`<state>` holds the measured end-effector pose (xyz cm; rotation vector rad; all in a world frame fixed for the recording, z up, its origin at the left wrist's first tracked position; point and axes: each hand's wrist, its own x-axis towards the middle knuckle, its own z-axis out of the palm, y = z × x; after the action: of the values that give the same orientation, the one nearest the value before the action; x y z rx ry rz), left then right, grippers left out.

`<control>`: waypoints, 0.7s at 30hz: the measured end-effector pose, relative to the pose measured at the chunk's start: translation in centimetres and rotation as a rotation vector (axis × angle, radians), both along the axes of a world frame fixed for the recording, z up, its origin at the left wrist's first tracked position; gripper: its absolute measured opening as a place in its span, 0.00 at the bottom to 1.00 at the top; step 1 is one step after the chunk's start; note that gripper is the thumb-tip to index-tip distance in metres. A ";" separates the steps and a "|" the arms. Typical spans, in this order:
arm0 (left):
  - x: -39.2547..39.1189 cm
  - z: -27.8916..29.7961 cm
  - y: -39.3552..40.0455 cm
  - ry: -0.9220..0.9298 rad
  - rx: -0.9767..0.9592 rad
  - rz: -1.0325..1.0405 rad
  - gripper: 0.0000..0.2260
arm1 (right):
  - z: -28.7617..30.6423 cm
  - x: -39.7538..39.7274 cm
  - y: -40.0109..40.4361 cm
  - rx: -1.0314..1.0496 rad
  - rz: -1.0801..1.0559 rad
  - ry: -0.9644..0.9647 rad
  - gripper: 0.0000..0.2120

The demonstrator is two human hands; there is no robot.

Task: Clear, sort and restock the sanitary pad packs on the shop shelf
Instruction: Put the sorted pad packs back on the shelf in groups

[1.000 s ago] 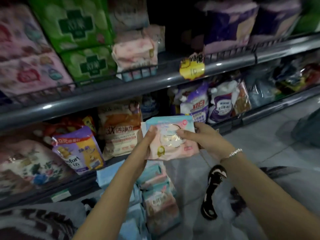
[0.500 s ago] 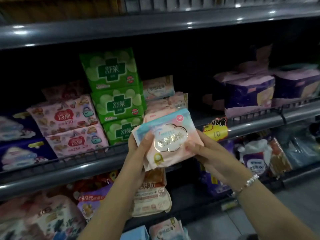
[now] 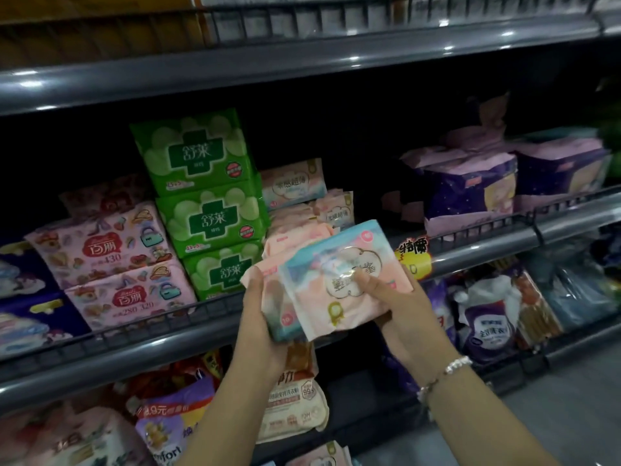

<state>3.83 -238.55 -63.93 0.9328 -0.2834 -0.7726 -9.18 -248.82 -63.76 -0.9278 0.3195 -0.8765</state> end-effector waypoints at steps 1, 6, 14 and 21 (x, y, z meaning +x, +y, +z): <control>0.5 -0.1 0.1 -0.033 0.036 0.003 0.30 | 0.0 -0.3 -0.4 0.013 0.016 -0.012 0.29; 1.0 0.2 0.8 -0.041 0.086 0.018 0.28 | 0.2 -1.8 -2.2 0.082 -0.074 -0.020 0.34; 2.5 1.7 1.6 -0.128 0.085 0.101 0.28 | 1.2 -3.1 -3.0 0.025 -0.160 0.106 0.62; 2.6 2.2 1.4 -0.290 0.225 0.075 0.21 | 1.3 -2.5 -2.2 0.056 -0.169 0.144 0.16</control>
<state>6.39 -237.18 -61.70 1.2644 -0.4175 -0.6070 -11.68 -251.05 -62.44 -0.9230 0.5499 -0.9520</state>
